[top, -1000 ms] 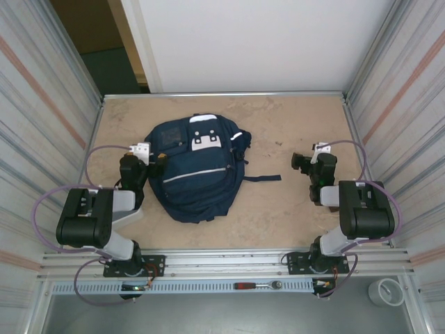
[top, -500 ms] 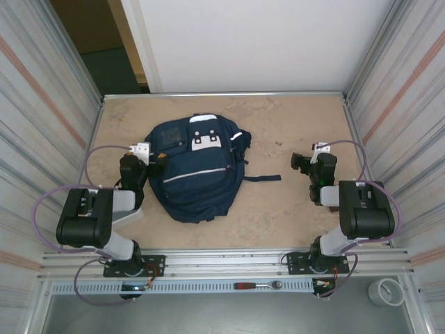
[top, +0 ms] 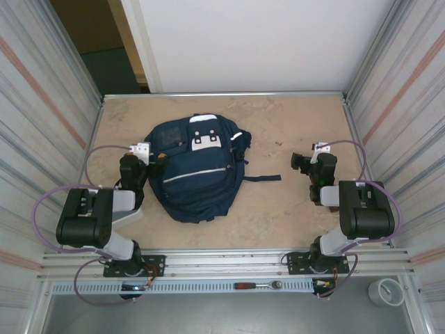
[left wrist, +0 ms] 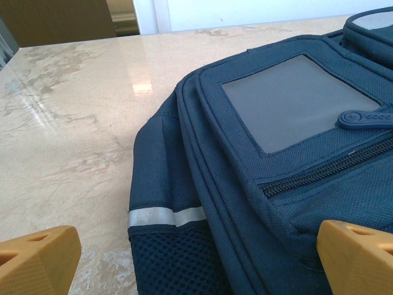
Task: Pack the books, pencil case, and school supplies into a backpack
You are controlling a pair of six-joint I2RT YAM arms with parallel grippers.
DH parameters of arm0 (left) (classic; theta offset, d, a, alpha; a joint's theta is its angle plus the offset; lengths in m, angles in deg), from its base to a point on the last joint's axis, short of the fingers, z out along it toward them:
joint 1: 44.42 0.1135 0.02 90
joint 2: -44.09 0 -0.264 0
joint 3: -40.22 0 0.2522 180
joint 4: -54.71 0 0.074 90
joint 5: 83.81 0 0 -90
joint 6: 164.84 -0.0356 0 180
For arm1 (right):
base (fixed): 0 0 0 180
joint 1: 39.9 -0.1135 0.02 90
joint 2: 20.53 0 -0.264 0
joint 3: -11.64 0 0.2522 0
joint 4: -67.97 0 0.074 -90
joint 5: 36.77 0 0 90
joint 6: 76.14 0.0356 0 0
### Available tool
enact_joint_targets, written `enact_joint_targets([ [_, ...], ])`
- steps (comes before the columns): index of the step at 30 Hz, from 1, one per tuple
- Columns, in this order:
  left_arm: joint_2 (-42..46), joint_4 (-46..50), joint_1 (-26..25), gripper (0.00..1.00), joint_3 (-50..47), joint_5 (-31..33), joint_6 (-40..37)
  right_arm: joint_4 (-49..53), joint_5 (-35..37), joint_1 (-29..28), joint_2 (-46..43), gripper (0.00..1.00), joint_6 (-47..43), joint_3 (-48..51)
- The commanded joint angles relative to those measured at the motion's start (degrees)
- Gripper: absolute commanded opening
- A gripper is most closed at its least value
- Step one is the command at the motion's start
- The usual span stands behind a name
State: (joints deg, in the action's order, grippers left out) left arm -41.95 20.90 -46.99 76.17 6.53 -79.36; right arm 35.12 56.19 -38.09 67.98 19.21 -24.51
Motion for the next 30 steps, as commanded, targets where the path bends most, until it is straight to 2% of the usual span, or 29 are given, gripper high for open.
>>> enact_joint_targets([
  [1,-0.49,1.95,0.41,0.99,1.17,-0.08,-0.06,0.21,-0.15,-0.05,-0.27,0.99,-0.07,-0.77],
  [30,-0.53,1.96,0.41,0.99,1.18,-0.15,-0.06,-0.06,0.99,-1.00,-0.27,0.99,-0.73,-0.63],
])
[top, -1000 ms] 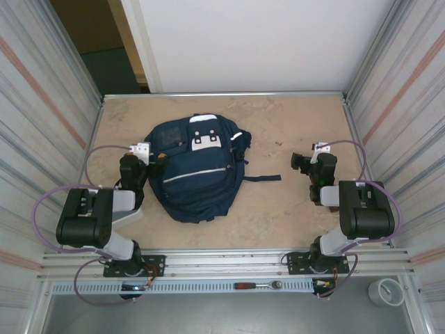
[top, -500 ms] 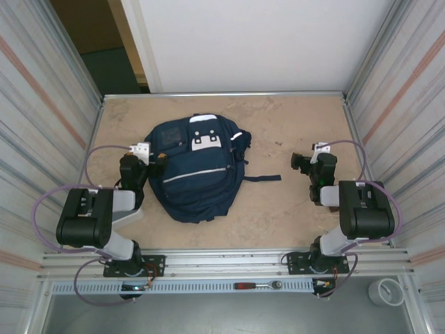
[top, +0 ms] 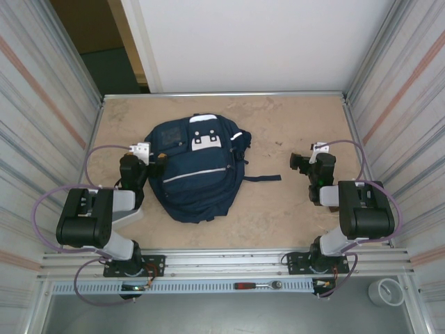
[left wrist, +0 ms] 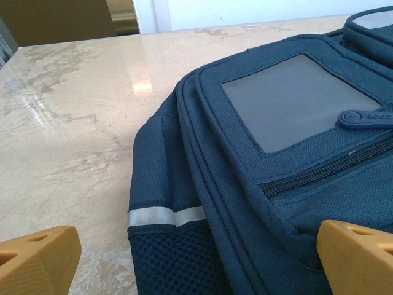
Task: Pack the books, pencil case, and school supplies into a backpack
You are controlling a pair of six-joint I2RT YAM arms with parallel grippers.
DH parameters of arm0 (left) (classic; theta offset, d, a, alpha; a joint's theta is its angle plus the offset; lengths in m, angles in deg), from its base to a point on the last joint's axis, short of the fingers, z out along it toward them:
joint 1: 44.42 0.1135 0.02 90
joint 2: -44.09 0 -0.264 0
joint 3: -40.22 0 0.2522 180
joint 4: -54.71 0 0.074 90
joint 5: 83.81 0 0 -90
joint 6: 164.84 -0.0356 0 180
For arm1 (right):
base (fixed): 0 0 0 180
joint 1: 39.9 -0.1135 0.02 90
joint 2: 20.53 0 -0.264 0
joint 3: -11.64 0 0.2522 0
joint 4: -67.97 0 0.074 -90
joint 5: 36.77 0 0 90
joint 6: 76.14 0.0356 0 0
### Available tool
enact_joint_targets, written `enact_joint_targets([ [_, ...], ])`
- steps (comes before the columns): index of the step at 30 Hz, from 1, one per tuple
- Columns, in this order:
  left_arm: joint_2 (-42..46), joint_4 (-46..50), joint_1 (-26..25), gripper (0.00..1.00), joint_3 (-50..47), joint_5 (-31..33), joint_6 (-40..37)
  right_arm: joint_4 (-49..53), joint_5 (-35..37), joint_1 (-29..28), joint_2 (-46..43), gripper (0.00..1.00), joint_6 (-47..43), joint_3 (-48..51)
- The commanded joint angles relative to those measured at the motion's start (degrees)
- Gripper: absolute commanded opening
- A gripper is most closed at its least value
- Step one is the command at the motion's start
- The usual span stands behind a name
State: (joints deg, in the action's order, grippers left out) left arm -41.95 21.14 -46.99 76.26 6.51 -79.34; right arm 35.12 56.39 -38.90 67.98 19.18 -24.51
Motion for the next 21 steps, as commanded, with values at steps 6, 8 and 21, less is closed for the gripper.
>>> enact_joint_targets([
  [6,-0.53,1.72,0.43,0.99,1.10,-0.05,-0.08,-0.11,0.80,-0.15,-0.28,0.99,-0.75,-0.64],
  [8,-0.53,1.72,0.44,0.99,1.11,-0.05,-0.08,-0.06,0.75,-0.16,-0.30,0.99,-0.75,-0.59],
  [21,-0.57,1.89,0.56,0.99,1.19,-0.58,0.01,0.82,-1.97,1.09,-0.20,0.99,-0.31,-1.10],
])
